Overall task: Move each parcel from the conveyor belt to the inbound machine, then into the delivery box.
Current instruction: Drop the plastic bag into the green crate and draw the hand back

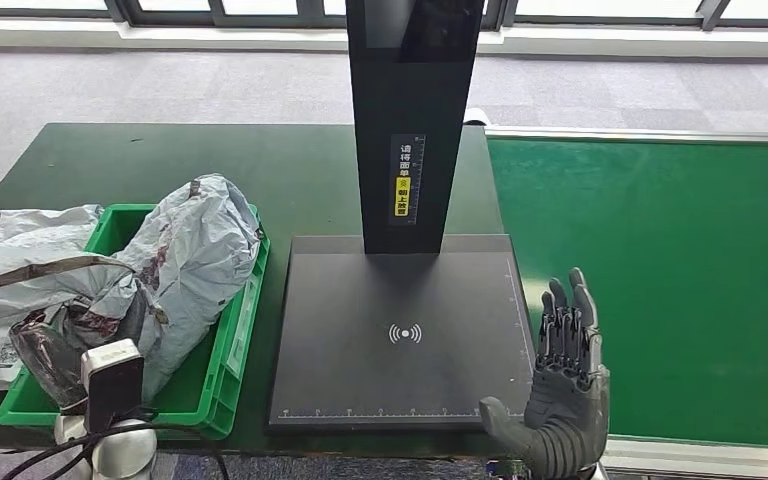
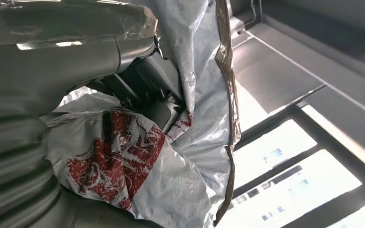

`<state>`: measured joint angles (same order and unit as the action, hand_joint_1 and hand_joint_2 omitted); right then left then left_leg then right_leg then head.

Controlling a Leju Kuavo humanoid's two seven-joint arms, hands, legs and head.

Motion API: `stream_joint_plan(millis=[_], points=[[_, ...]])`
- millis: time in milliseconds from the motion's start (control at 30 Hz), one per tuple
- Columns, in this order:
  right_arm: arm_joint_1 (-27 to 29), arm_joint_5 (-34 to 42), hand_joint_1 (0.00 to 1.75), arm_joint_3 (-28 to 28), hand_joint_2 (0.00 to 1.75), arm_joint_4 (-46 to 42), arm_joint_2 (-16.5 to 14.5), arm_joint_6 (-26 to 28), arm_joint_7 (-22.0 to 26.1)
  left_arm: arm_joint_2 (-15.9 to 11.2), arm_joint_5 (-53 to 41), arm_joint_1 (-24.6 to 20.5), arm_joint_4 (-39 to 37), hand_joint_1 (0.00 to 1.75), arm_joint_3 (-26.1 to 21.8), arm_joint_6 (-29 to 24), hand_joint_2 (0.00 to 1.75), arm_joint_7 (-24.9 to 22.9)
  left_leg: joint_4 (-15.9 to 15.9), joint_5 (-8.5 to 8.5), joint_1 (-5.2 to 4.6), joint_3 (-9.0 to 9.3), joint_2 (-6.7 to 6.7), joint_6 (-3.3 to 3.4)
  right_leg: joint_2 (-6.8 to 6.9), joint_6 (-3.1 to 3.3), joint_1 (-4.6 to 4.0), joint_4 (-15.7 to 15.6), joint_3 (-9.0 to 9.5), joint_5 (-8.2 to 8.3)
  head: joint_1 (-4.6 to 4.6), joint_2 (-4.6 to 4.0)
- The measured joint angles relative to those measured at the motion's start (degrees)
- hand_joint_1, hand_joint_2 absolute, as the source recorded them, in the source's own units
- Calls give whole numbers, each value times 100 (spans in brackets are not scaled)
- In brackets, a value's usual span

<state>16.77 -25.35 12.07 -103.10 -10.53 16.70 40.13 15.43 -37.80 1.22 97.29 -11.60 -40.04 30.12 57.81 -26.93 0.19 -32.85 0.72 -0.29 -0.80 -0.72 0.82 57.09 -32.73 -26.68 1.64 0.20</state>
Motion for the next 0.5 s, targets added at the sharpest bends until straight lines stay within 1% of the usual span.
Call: stream_joint_plan(millis=[100,167,233,333,367,467,500], points=[[26,-11,0,0,175,0,-7,-1,-1,-39,-62,-126,-211,175,-122,0,175,-54,0,0,0,0,0,0,-1,0,1,0,0,0,0,0],[34,-36,0,0,175,-1,-18,-10,-1,-56,-211,-187,-328,175,-172,0,175,-188,0,-2,-1,-1,1,0,-1,0,1,-1,-1,0,0,0],[51,-81,0,-2,175,-10,-43,-65,0,-85,-507,-279,-498,175,-200,26,175,-460,1,-3,-1,-1,5,1,0,0,1,-2,-2,-1,0,0],[88,-152,0,-33,175,-49,-100,-221,0,-186,-929,-501,-959,175,-266,179,175,-912,1,-3,-1,-1,9,1,2,0,1,-2,-2,-1,-1,0],[99,-163,0,-53,175,-61,-115,-262,0,-233,-1052,-566,-1139,149,-282,256,175,-1043,1,-3,-1,0,8,1,1,0,1,-1,-2,-1,0,0],[122,-160,0,-103,175,-82,-131,-317,-2,-366,-1452,-781,-1687,18,-289,497,175,-1381,-1,0,-3,6,25,3,22,-2,3,-1,5,-8,-1,0],[124,-155,0,-115,175,-85,-133,-317,-2,-395,-1536,-868,-1855,0,-289,550,175,-1443,-2,1,-4,12,40,4,39,-3,4,-2,15,-16,-2,0]])
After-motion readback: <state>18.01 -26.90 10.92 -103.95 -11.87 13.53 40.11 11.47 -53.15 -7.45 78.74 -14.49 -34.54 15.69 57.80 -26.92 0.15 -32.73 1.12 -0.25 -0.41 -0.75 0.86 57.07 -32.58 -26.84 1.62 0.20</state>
